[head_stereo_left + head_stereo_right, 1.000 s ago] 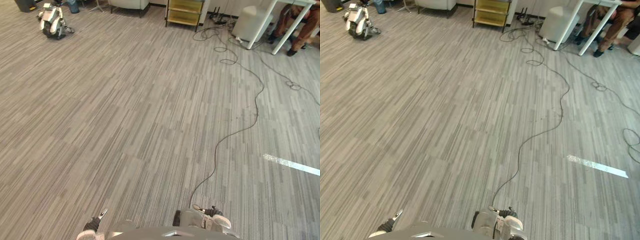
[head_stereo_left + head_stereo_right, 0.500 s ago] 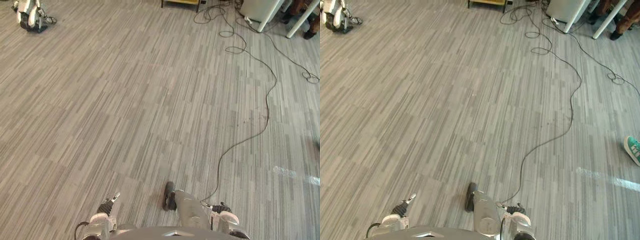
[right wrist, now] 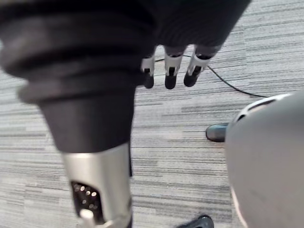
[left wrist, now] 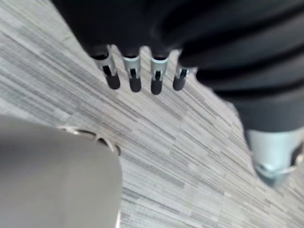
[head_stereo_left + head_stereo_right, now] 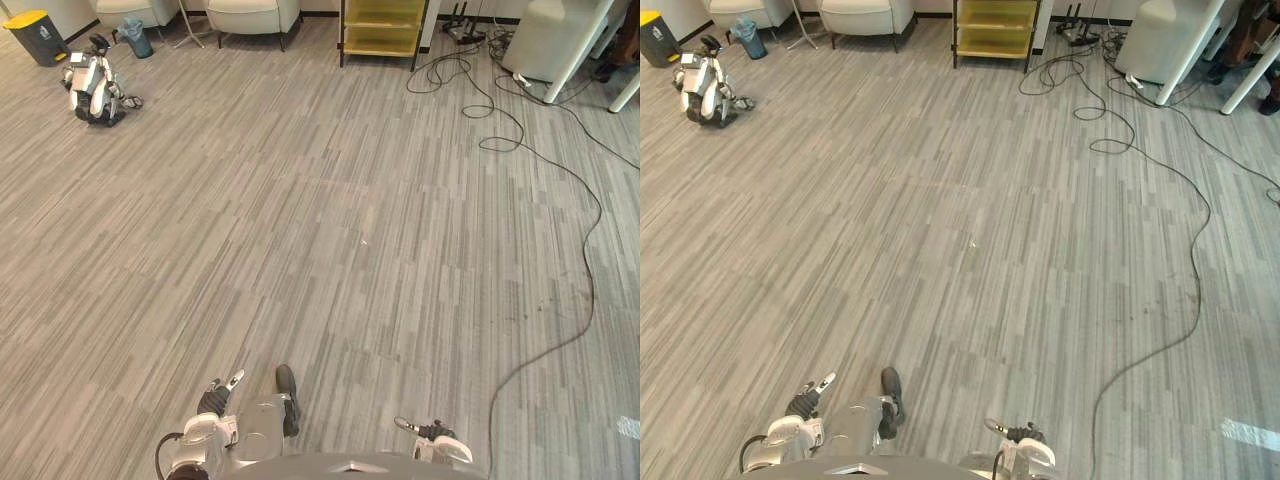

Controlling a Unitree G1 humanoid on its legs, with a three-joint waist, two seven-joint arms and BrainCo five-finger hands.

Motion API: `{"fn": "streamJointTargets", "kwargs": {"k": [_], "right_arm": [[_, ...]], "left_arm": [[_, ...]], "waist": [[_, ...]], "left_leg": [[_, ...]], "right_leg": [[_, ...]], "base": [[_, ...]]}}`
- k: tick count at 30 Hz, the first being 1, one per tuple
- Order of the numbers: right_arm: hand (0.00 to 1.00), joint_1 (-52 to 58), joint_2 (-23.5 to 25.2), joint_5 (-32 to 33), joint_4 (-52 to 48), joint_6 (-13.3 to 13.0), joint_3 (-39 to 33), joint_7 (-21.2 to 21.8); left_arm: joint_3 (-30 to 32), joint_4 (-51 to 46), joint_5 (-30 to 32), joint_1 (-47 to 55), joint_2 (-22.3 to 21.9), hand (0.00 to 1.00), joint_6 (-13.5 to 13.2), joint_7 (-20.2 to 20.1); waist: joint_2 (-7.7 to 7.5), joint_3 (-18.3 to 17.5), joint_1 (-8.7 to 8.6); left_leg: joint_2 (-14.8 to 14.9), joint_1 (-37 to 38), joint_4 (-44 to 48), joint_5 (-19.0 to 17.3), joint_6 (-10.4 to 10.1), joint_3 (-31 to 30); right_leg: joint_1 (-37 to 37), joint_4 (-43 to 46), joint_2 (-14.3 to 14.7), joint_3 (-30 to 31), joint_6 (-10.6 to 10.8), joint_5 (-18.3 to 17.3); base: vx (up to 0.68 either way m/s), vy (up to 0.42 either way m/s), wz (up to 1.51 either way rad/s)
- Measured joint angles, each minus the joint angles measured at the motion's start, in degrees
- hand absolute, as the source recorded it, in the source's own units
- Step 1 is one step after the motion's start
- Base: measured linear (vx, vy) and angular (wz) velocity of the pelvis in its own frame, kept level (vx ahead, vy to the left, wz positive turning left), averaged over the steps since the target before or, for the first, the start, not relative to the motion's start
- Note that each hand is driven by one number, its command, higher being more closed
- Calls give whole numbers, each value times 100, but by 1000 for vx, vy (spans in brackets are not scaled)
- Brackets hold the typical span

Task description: Pick up cushions and gather them together orderly.

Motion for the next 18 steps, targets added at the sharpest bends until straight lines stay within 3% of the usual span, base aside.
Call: {"fn": "streamJointTargets", "kwargs": {"k": [1, 3, 5, 6, 7, 8, 9, 10, 13, 15, 16, 18], "right_arm": [[0, -33, 40, -9, 30, 3, 23, 1], [0, -27, 116, -41, 119, 4, 45, 14], [0, -10, 76, -119, 116, -4, 31, 34], [0, 5, 66, -121, 115, -6, 33, 39], [0, 32, 89, -143, 116, -14, 45, 60], [0, 87, 114, -77, 92, -6, -3, 94], [0, 82, 86, -87, 84, -17, 6, 129], [0, 71, 65, -104, 85, -34, 7, 163], [0, 7, 71, -107, 72, -62, 5, 182], [0, -102, 32, -103, -39, -105, -44, 186], [0, -116, 1, -105, -113, -104, -36, 183], [0, -165, -45, -108, -130, -117, -20, 179]], "left_arm": [[18, 6, 1, -9, 83, 0, 1, -7], [157, 31, 14, 28, 254, 0, 9, -9], [177, 276, 66, 127, 356, 0, 66, -10], [159, 343, 97, 134, 353, 0, 86, -6], [20, 481, 131, 194, 478, 0, 142, -8], [-51, 573, 139, 285, 528, 0, 177, -13], [-55, 572, 143, 324, 527, 0, 205, -4], [-67, 576, 180, 454, 533, 0, 245, -4], [-231, 584, 236, 518, 545, 0, 259, -2], [-237, 593, 236, 417, 495, 0, 259, -4], [-239, 593, 236, 408, 455, 0, 259, -3], [-245, 582, 242, 419, 426, 0, 249, -2]], "waist": [[-76, -18, 2], [-331, -126, 60], [-348, -235, 127], [-361, -241, 96], [-432, -270, 7], [-460, -263, -15], [-431, -252, -47], [-423, -250, -89], [-361, -239, -124], [-250, -159, -224], [-189, -121, -255], [-129, -76, -369]], "left_leg": [[-30, -75, 360, -158, 201, -7], [-136, -79, 960, -640, 313, 24], [-221, 255, 1053, -1203, 352, 41], [-254, 335, 996, -1249, 361, 46], [-410, 652, 806, -1401, 351, 46], [-543, 1026, 588, -1486, 329, 72], [-603, 1267, 447, -1512, 328, 85], [-688, 1739, 114, -1509, 328, 87], [-675, 2400, -375, -1507, 321, 39], [-501, 2692, -552, -1558, 233, -63], [-421, 2774, -600, -1559, 231, -87], [-256, 3010, -767, -1560, 216, -230]], "right_leg": [[6, -4, -96, 132, 63, 213], [99, 210, -327, 443, 157, 320], [-348, 1515, -423, 760, 289, 324], [-480, 1931, -462, 817, 432, 341], [-1106, 3431, -588, 984, 913, 598], [-1606, 4650, -673, 997, 957, 622], [-1808, 5093, -720, 869, 870, 569], [-2041, 5535, -792, 457, 574, 307], [-2442, 5226, -694, -487, 258, -337], [-3011, 4076, -387, -897, 86, -538], [-3124, 3624, -247, -908, 39, -451], [-3237, 1936, 65, -721, 55, 319]], "base": [[631, 357, -6], [543, 300, -17], [454, 231, -37], [319, 189, -7], [376, 182, 8], [376, 182, 5], [502, 186, -1], [360, 108, 0], [380, 72, 7], [404, -42, 27], [440, -101, 29], [384, -130, 44]]}}
